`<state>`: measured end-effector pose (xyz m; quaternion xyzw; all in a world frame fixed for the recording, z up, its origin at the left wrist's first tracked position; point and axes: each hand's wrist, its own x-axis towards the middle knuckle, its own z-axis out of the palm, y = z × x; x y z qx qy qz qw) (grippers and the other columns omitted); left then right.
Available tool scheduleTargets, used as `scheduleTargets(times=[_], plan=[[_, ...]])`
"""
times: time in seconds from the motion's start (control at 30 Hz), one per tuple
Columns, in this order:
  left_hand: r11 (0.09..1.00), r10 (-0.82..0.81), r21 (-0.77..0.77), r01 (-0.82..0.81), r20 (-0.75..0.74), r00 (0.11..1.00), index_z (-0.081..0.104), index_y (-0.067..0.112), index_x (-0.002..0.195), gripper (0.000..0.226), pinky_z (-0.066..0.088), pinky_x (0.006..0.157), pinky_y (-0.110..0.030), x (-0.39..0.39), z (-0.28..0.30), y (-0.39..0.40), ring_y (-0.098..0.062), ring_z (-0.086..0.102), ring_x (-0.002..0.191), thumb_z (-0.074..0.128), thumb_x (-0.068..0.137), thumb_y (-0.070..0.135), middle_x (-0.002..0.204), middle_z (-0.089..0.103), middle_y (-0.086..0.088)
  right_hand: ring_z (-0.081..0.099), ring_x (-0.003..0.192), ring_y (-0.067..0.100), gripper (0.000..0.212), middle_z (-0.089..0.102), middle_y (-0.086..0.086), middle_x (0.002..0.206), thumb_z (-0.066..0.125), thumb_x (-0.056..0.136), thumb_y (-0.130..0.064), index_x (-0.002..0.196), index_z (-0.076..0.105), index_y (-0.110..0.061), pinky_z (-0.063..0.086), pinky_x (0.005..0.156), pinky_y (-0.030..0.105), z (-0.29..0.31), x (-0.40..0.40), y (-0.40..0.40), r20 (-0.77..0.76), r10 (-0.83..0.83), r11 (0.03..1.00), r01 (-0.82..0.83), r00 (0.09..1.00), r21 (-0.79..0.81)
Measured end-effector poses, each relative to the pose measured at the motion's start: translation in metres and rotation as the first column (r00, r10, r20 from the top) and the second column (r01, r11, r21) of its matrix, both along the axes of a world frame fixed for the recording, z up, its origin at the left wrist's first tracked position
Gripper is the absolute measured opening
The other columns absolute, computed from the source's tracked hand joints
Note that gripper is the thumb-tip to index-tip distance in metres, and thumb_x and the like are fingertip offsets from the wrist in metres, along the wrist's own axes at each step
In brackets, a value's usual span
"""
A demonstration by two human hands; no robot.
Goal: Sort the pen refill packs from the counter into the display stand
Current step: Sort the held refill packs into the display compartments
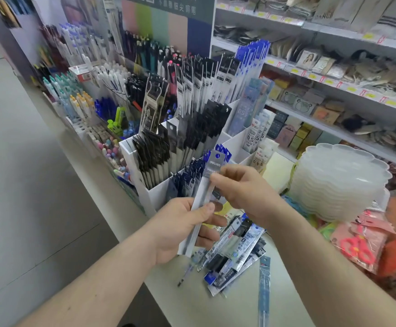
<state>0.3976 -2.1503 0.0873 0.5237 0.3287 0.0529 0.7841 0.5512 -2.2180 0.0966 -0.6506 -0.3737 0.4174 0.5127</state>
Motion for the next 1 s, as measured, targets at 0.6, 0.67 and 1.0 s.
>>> scheduleTargets(times=[0.6, 0.67, 1.0], plan=[[0.998, 0.050, 0.054, -0.041, -0.172, 0.984, 0.065, 0.007, 0.113, 0.019, 0.061, 0.068, -0.030, -0.026, -0.026, 0.006, -0.023, 0.074, 0.081, 0.054, 0.100, 0.015, 0.100, 0.076, -0.011, 0.042, 0.049, 0.015, 0.032, 0.059, 0.012, 0.057, 0.066, 0.094, -0.024, 0.070, 0.069, -0.002, 0.036, 0.054, 0.029, -0.080, 0.021, -0.010, 0.364, -0.551, 0.826, 0.553, 0.751, 0.110], [0.998, 0.052, 0.055, -0.043, -0.173, 0.984, 0.065, 0.007, 0.113, 0.019, 0.061, 0.069, -0.030, -0.029, -0.027, 0.006, -0.022, 0.074, 0.080, 0.054, 0.100, 0.014, 0.100, 0.076, -0.011, 0.045, 0.050, 0.017, 0.032, 0.061, 0.010, 0.058, 0.064, 0.095, -0.025, 0.070, 0.069, -0.004, 0.037, 0.055, 0.029, -0.092, 0.015, 0.000, 0.380, -0.484, 0.858, 0.514, 0.788, 0.027], [0.993, 0.036, 0.116, -0.009, -0.232, 0.972, 0.067, 0.012, 0.111, 0.016, 0.061, 0.078, -0.033, -0.027, -0.040, -0.002, -0.022, 0.074, 0.084, 0.058, 0.098, 0.016, 0.098, 0.077, -0.006, 0.063, 0.066, 0.023, 0.032, 0.064, 0.002, 0.063, 0.072, 0.086, -0.041, 0.068, 0.066, -0.015, 0.053, 0.063, 0.038, -0.118, 0.009, 0.007, 0.502, -0.148, 0.871, 0.352, 0.852, -0.341]])
